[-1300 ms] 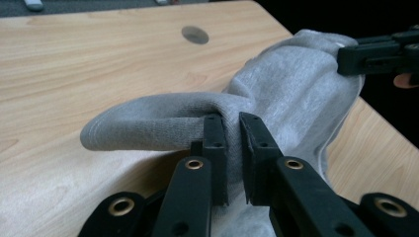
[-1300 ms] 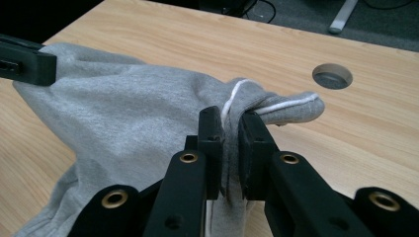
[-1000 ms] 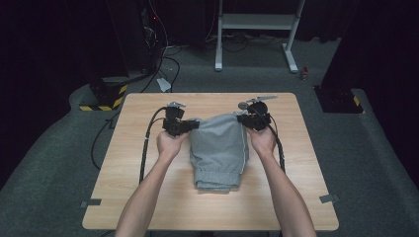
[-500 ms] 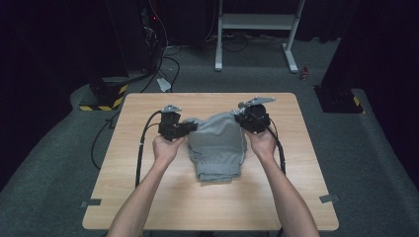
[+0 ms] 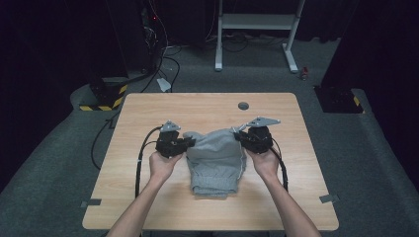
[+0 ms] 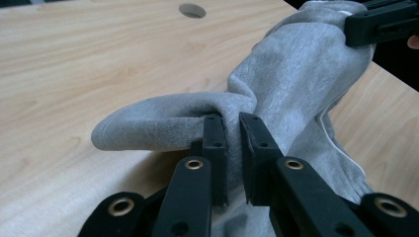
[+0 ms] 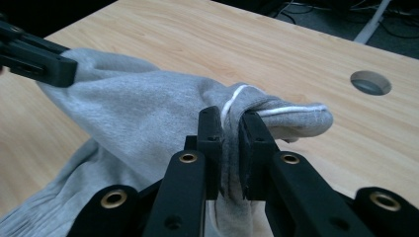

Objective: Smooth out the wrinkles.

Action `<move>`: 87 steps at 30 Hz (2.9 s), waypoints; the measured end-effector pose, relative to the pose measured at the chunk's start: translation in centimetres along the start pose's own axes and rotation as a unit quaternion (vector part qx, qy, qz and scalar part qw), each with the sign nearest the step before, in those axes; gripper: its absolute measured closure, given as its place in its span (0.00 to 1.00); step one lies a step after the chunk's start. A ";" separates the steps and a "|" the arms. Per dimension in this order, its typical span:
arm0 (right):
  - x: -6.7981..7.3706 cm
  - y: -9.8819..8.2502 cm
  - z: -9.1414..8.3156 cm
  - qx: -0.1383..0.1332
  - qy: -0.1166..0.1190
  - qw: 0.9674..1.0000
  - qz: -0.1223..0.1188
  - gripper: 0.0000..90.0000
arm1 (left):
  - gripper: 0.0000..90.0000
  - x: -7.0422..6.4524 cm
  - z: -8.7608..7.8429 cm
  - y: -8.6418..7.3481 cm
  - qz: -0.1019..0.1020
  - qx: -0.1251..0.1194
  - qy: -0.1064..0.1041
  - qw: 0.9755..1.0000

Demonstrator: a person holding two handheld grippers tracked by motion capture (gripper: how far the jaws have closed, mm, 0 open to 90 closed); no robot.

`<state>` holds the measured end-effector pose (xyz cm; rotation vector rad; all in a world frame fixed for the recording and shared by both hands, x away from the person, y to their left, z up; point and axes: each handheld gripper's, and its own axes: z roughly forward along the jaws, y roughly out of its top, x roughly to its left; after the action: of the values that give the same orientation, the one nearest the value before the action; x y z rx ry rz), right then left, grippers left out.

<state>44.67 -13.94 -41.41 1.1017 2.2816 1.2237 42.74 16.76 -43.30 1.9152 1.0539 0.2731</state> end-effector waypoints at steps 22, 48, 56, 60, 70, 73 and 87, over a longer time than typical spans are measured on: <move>3.9 -7.4 -3.1 -0.003 0.040 0.999 -0.015 0.89 | 0.90 -1.8 -0.7 -3.5 0.047 0.019 -0.012 0.999; 6.0 -13.0 -2.4 0.059 0.012 0.997 -0.040 0.88 | 0.90 -3.7 0.1 -8.7 0.112 0.077 0.013 0.991; 5.7 -13.2 -2.0 0.067 0.000 0.997 -0.039 0.88 | 0.90 -4.1 0.7 -8.9 0.117 0.072 0.026 0.990; 5.3 -13.0 -1.8 0.068 -0.014 0.997 -0.036 0.88 | 0.90 -4.1 1.5 -8.6 0.105 0.068 0.028 0.992; 3.0 -12.1 -0.9 0.074 -0.045 0.996 -0.017 0.87 | 0.90 -4.2 2.9 -7.9 0.079 0.057 0.024 0.995; 2.4 -12.1 -0.6 0.075 -0.050 0.996 -0.009 0.87 | 0.90 -4.1 3.3 -7.7 0.070 0.052 0.022 0.996; 0.3 -10.8 -0.6 0.080 -0.053 0.995 0.022 0.73 | 0.62 -3.3 3.0 -6.2 0.010 0.017 0.015 1.000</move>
<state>38.91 -17.64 -49.84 1.2483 2.3167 0.9870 38.91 13.88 -49.21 1.9577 1.0655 0.2969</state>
